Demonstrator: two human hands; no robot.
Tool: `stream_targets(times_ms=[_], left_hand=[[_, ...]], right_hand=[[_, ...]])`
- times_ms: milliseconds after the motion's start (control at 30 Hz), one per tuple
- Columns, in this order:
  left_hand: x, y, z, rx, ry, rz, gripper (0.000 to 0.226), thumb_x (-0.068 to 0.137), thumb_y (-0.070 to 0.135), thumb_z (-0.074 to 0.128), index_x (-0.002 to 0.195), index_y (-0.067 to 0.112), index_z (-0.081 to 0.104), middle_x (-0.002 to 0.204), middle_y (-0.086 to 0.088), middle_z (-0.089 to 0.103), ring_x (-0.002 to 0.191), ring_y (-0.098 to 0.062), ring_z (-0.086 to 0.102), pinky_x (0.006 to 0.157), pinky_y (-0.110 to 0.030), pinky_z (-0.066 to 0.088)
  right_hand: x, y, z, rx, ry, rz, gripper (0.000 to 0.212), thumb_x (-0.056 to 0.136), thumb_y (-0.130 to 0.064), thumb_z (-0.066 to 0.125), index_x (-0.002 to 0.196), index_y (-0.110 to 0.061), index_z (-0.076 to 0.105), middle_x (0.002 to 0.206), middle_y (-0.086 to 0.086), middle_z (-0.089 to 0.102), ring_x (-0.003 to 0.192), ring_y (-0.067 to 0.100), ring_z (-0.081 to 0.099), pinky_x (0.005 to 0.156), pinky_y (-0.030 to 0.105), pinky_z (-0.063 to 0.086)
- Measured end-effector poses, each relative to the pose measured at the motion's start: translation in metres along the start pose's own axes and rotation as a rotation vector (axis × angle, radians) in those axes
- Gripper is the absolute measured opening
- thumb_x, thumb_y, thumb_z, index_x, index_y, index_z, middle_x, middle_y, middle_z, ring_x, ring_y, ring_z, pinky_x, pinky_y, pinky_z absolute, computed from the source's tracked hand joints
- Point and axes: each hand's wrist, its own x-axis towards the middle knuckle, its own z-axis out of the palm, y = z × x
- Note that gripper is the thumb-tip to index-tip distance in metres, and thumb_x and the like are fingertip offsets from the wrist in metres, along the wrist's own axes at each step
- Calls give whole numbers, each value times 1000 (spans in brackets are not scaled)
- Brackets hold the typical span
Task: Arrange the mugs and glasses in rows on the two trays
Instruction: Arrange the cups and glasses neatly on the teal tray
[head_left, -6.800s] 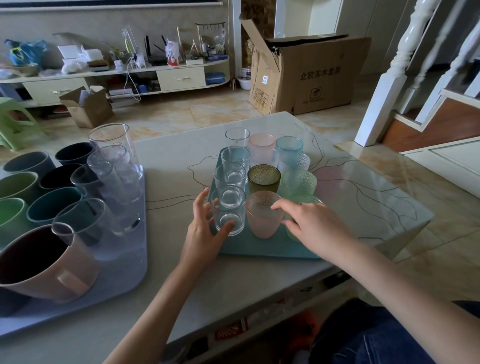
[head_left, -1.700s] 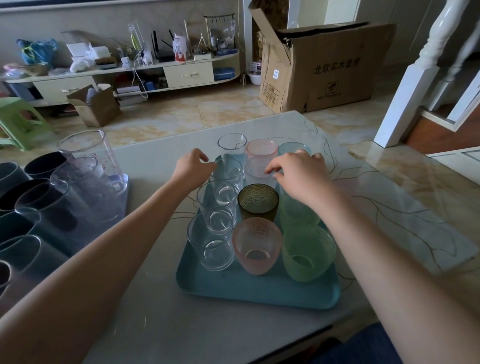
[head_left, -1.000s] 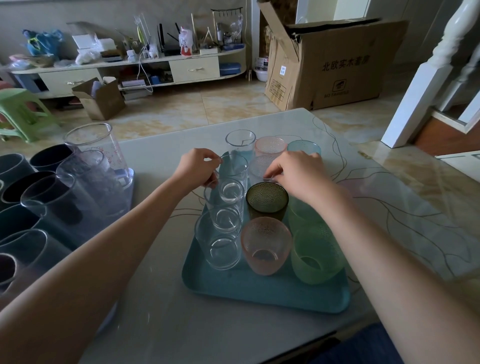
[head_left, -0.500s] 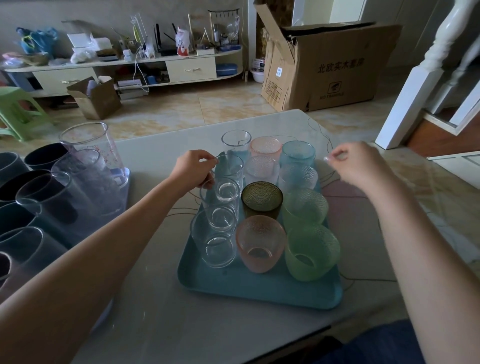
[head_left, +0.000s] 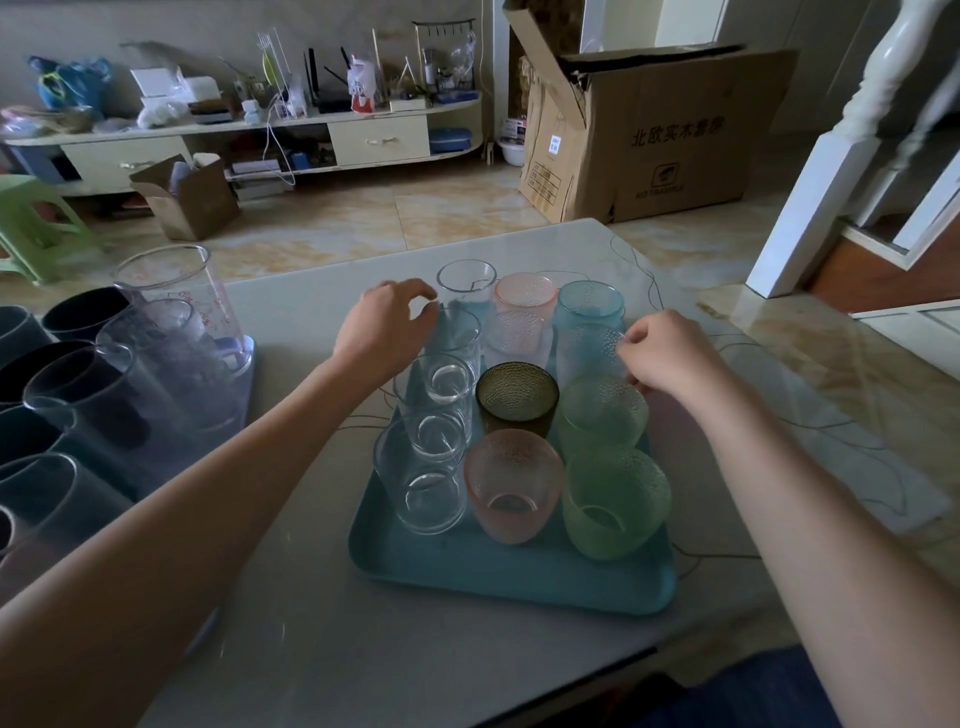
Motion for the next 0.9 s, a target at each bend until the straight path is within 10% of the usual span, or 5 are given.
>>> stream_targets(times_ms=[200,900], left_hand=[[-1,44,14,-37,-163,325,20,89,20,59,102,12,72,101,-3,71,87,-13,60,86,-31,51],[0,61,38,-158,-416,238,22,87,25,63,106,21,72,105,3,72,90,-5,60,84,-23,46]], right_hand=[[1,3,-2,14,12,8,22,87,-14,52,74,-5,68,73,15,70,68,30,67,70,29,54],[-1,5,-6,27,4,6,19,88,-14,52,85,-5,68,77,14,72,69,26,68,65,26,50]])
